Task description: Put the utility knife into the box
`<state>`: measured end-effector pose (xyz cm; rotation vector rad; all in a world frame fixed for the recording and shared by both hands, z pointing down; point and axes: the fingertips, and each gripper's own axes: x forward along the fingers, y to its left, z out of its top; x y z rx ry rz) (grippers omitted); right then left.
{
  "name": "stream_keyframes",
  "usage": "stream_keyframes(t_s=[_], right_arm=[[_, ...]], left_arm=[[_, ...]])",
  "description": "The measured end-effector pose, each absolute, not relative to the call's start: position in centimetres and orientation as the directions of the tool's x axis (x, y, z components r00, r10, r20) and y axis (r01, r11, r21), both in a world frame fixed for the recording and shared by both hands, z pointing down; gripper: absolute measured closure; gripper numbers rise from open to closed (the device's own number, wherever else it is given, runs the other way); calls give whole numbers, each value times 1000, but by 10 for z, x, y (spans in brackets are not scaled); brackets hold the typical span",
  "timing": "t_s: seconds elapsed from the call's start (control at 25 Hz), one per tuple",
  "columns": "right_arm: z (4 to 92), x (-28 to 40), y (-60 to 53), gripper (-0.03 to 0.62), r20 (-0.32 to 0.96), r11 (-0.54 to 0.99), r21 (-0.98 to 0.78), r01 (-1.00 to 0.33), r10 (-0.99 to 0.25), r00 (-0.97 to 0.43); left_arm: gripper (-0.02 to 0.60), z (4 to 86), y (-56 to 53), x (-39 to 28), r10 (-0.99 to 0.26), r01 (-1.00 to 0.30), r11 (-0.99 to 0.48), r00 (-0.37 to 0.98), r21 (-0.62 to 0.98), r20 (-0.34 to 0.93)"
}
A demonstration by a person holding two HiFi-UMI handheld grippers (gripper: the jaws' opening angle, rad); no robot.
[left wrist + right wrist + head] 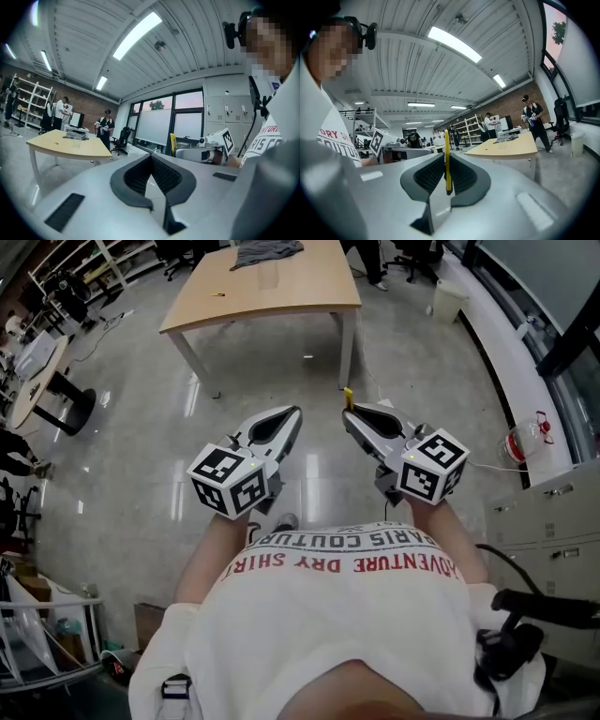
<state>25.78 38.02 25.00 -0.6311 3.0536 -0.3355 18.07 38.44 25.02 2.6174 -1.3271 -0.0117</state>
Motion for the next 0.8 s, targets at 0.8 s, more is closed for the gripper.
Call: stream_keyframes(t_s=[0.8], right_arm=[[284,264,328,559,62,879,-282,-385,-383,-922]], left_arm=[[580,280,331,183,-793,-798,-561,595,221,133]])
